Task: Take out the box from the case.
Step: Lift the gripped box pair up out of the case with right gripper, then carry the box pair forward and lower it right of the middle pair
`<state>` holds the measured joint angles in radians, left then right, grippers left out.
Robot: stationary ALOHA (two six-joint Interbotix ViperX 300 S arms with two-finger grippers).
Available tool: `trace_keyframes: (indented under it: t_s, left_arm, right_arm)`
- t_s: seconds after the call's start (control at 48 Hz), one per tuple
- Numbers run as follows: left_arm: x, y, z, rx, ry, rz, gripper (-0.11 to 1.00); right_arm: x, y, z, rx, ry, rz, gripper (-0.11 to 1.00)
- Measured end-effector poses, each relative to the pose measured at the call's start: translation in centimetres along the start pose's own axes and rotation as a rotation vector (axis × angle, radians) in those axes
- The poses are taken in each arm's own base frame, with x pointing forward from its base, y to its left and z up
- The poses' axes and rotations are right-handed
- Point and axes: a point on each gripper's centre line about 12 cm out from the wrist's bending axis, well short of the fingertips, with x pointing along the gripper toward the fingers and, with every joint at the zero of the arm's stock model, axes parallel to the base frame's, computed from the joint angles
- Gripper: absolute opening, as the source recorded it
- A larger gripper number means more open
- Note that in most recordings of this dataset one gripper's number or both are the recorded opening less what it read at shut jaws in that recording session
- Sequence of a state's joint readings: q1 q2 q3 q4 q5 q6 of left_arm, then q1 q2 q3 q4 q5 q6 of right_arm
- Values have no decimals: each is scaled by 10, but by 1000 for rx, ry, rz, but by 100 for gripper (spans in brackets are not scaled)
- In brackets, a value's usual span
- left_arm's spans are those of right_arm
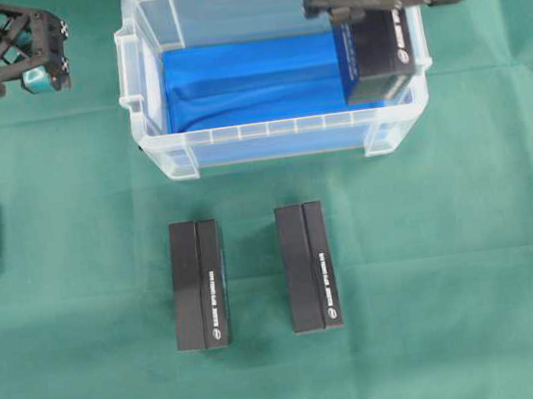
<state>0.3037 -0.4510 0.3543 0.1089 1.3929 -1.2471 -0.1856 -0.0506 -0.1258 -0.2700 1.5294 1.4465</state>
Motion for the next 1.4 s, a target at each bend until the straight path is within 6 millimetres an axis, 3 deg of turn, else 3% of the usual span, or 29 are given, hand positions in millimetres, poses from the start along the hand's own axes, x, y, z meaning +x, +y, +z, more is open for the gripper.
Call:
trace_keyframes:
  t_s: [0.584,1.147,1.397]
  left_arm:
    - [0,0,0,-1,-1,0,97]
    - [0,0,0,-3,0,1,97]
    - [0,0,0,-3,0,1,97]
  right_arm:
    - [-27,0,-76,-29,-17,3,67]
    - [-51,-7,-173,-9,17,39,67]
    - [-52,-10,-184,-25,8,9,67]
